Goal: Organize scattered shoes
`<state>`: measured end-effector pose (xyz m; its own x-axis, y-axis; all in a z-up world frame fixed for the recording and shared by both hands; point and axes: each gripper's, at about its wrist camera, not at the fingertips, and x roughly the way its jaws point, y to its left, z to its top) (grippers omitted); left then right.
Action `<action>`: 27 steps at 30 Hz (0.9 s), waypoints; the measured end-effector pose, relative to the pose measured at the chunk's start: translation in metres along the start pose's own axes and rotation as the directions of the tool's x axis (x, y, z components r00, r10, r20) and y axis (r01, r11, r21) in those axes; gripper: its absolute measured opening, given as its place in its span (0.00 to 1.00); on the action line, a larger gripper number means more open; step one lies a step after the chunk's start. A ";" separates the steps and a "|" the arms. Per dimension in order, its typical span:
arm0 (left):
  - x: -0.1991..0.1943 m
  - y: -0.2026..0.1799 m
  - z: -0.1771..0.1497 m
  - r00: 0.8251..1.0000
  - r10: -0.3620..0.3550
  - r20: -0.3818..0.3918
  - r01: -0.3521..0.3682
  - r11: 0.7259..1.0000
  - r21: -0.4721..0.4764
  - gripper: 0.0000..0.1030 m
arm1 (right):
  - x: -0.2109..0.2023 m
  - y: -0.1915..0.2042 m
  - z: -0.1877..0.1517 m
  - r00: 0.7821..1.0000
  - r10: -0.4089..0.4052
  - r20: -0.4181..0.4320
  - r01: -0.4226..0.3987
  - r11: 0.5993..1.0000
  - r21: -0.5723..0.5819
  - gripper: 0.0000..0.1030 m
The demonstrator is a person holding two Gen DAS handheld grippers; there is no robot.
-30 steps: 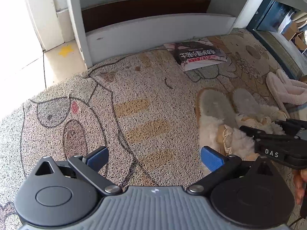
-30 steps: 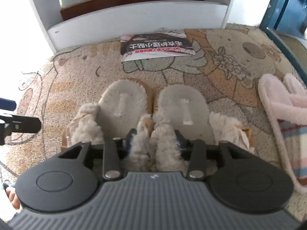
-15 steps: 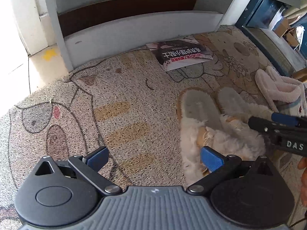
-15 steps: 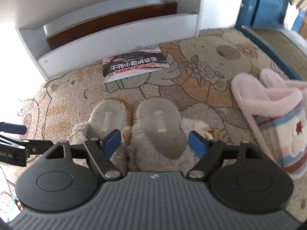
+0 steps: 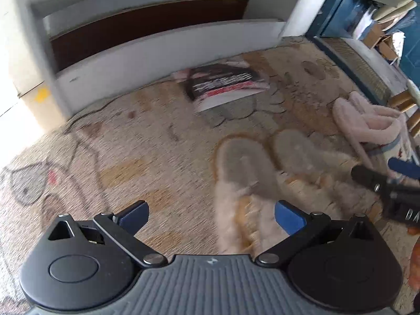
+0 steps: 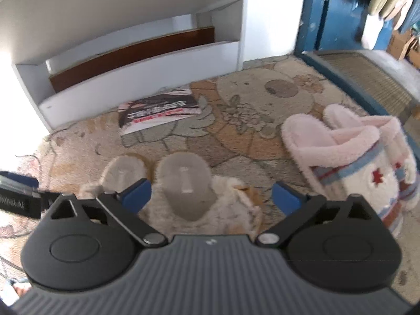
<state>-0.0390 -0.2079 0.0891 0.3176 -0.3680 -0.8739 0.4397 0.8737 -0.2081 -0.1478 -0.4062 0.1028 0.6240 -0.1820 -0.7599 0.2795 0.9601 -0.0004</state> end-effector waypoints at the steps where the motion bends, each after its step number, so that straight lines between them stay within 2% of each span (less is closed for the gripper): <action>1: 0.002 -0.006 0.004 1.000 -0.012 0.003 0.012 1.000 0.003 1.00 | -0.002 -0.006 -0.001 1.000 -0.013 0.004 0.012 1.000 0.016 0.98; 5: 0.023 -0.038 0.019 0.999 -0.049 -0.015 0.049 0.999 0.003 1.00 | -0.007 -0.028 -0.008 0.998 -0.057 0.004 0.057 0.994 0.091 0.99; 12: 0.071 -0.074 0.021 0.986 -0.098 -0.133 0.091 0.994 -0.057 0.98 | -0.011 -0.045 -0.020 0.997 -0.076 -0.016 0.078 0.986 0.147 1.00; 14: 0.073 -0.079 0.020 0.990 -0.084 -0.114 0.078 0.995 -0.059 0.90 | -0.011 -0.045 -0.023 0.997 -0.078 -0.016 0.080 0.987 0.137 1.00; 16: 0.072 -0.083 0.019 0.993 -0.051 -0.103 0.048 0.998 -0.032 0.66 | -0.012 -0.046 -0.024 0.997 -0.078 -0.014 0.079 0.987 0.141 1.00; 18: 0.069 -0.087 0.017 0.995 -0.042 -0.090 0.042 0.999 -0.009 0.46 | -0.013 -0.047 -0.025 0.997 -0.073 -0.004 0.073 0.984 0.163 1.00; 19: 0.068 -0.087 0.017 0.995 -0.035 -0.089 0.034 0.999 -0.013 0.41 | -0.014 -0.048 -0.025 0.998 -0.069 -0.003 0.069 0.983 0.170 1.00; 27: 0.056 -0.077 0.012 0.998 -0.021 -0.061 0.020 0.999 -0.027 0.25 | -0.018 -0.045 -0.027 0.999 -0.042 0.006 0.040 0.982 0.183 1.00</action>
<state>-0.0449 -0.3001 0.0616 0.2564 -0.3665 -0.8944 0.4231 0.8745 -0.2371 -0.1910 -0.4403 0.0986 0.6162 -0.2231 -0.7553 0.4332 0.8969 0.0885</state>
